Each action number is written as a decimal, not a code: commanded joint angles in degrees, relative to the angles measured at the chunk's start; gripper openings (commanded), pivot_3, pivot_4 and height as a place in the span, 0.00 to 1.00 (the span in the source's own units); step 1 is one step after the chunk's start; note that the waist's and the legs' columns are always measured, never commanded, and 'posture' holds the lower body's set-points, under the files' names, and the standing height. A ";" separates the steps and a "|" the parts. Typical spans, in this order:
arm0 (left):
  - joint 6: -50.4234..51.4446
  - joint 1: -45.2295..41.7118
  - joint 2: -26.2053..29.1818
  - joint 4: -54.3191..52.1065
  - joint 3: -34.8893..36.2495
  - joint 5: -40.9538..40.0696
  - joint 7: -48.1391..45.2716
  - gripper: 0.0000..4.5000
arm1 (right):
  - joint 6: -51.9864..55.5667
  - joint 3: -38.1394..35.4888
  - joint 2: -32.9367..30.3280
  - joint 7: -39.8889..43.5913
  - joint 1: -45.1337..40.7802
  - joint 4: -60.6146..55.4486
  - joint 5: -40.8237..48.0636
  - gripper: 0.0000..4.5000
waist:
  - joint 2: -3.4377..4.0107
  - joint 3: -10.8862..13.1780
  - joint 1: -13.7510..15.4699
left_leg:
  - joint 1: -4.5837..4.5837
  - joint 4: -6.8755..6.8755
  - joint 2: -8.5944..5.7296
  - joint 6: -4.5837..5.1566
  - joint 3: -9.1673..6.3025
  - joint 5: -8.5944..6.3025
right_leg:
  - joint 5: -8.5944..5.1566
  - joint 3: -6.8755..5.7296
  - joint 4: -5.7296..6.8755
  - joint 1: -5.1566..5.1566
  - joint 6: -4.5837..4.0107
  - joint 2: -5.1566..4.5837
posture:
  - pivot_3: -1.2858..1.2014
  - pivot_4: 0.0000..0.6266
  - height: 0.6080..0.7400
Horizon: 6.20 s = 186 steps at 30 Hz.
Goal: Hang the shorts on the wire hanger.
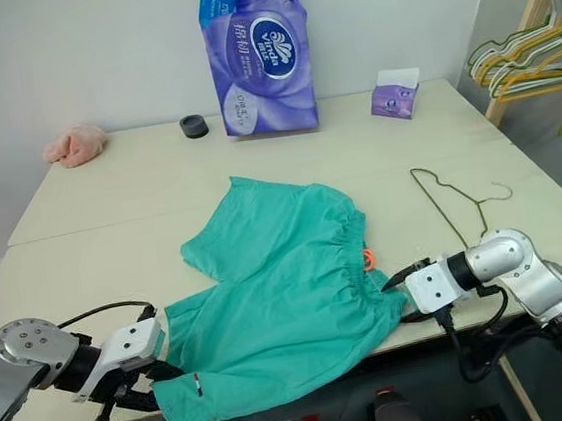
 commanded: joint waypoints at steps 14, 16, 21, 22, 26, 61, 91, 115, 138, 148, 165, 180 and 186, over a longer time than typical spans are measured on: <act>17.37 -12.75 -5.40 -7.77 16.49 -17.93 8.71 0.80 | 33.38 -23.94 -2.18 -12.45 8.78 -15.79 20.24 1.00 | -0.07 0.03 -0.04 | 0.00 -0.02 0.09 -0.02 -0.03 -0.01 | -0.02 0.00 -0.02 0.00 0.00 0.04 | 0.46 0.17 1.00; 18.21 -18.04 -7.81 -6.91 15.55 -17.63 12.81 0.88 | 35.73 -26.83 0.29 -17.95 7.65 -14.03 20.12 1.00 | -0.10 0.05 0.03 | -0.01 -0.02 0.09 -0.02 -0.04 -0.01 | -0.02 -0.01 -0.01 0.00 0.00 0.06 | 0.46 0.17 1.00; 17.88 -25.16 -14.07 -8.42 12.25 -17.90 16.86 0.99 | 41.37 -30.70 5.31 -33.64 4.73 -7.07 14.37 1.00 | -0.11 0.03 0.07 | -0.01 0.00 -0.02 -0.03 0.04 0.00 | 0.00 0.08 -0.02 0.02 0.00 0.06 | 0.45 0.17 1.00; 17.03 -26.29 -15.82 -8.35 11.22 -17.35 17.46 0.99 | 44.81 -30.86 6.14 -37.87 4.09 -5.86 12.83 1.00 | -0.12 0.03 0.10 | -0.02 -0.01 -0.04 -0.03 0.05 0.00 | 0.01 0.08 -0.03 0.02 0.01 0.05 | 0.45 0.17 1.00; 14.11 -30.16 -20.97 -6.22 7.03 -14.68 18.34 0.99 | 53.06 -30.29 8.82 -46.53 0.71 1.60 9.98 1.00 | -0.18 0.01 -0.03 | -0.07 0.01 -0.08 -0.04 0.07 0.01 | 0.04 0.15 -0.04 0.00 0.01 -0.01 | 0.45 0.17 1.00; 2.12 -39.85 -29.43 8.13 0.41 -3.38 16.88 1.00 | 48.85 -28.17 16.46 -49.57 -30.83 56.48 3.29 0.01 | -0.32 -0.09 -3.29 | -0.05 -0.04 -0.12 -0.01 0.03 0.00 | 0.12 0.18 -0.19 0.12 0.17 0.08 | 0.45 0.17 1.00; 17.61 -44.73 -27.06 20.24 -0.73 -6.96 5.59 1.00 | 10.42 -6.42 13.12 -33.39 -19.58 -6.07 -11.37 0.01 | -0.06 0.08 -3.69 | -0.34 -0.02 -0.13 -0.05 -0.07 0.00 | 0.12 0.11 -0.08 -0.27 0.27 -0.04 | 0.43 0.18 1.00; 20.09 -39.54 -26.43 13.16 -1.75 -7.89 3.54 0.01 | 13.17 -7.19 16.16 -29.68 -18.67 -10.23 -8.96 0.00 | -0.07 0.12 -3.45 | -0.33 -0.01 -0.11 -0.04 -0.08 -0.01 | 0.12 0.09 -0.06 -0.26 0.25 -0.05 | 0.43 0.20 1.00; 6.61 -39.60 -24.12 9.55 -3.16 1.16 6.42 0.00 | 55.47 -12.78 4.56 -19.91 -12.71 -22.96 8.34 0.90 | -0.08 0.18 -3.40 | -0.33 -0.04 -0.11 -0.03 -0.10 -0.01 | 0.11 0.06 -0.12 -0.25 0.24 -0.15 | 0.43 0.20 1.00; 5.28 -38.46 -22.19 6.94 -3.76 2.96 5.27 0.00 | 58.73 -2.45 6.72 -15.24 -19.74 -13.28 7.21 0.86 | -0.09 0.22 -3.32 | -0.35 -0.04 -0.11 -0.03 -0.09 -0.01 | 0.10 0.06 -0.17 -0.26 0.25 -0.08 | 0.44 0.19 1.00; 4.93 -36.67 -21.49 5.41 -3.29 2.25 5.21 0.00 | 64.31 -1.97 9.34 -14.01 -19.05 -13.14 10.85 0.01 | -0.10 0.22 -3.17 | -0.40 -0.04 -0.11 -0.03 -0.14 -0.01 | 0.11 0.01 -0.17 -0.28 0.25 -0.12 | 0.44 0.16 1.00; -1.82 -44.31 -30.66 24.86 10.27 0.89 22.87 0.49 | 73.52 -11.14 3.62 -17.19 -8.67 -20.39 17.69 0.00 | -0.13 0.20 -3.06 | -0.87 0.07 -0.15 -0.04 -0.18 -0.01 | 0.14 -0.03 -0.02 -0.73 0.27 -0.23 | 0.43 0.18 1.00; -0.06 -39.15 -25.98 24.43 7.72 0.46 14.27 0.53 | 83.25 -24.78 2.19 -21.65 3.62 -25.80 23.97 0.00 | -0.12 0.19 -3.42 | -1.00 0.01 -0.15 -0.04 -0.13 -0.01 | 0.15 0.00 -0.04 -0.88 0.28 -0.25 | 0.42 0.20 1.00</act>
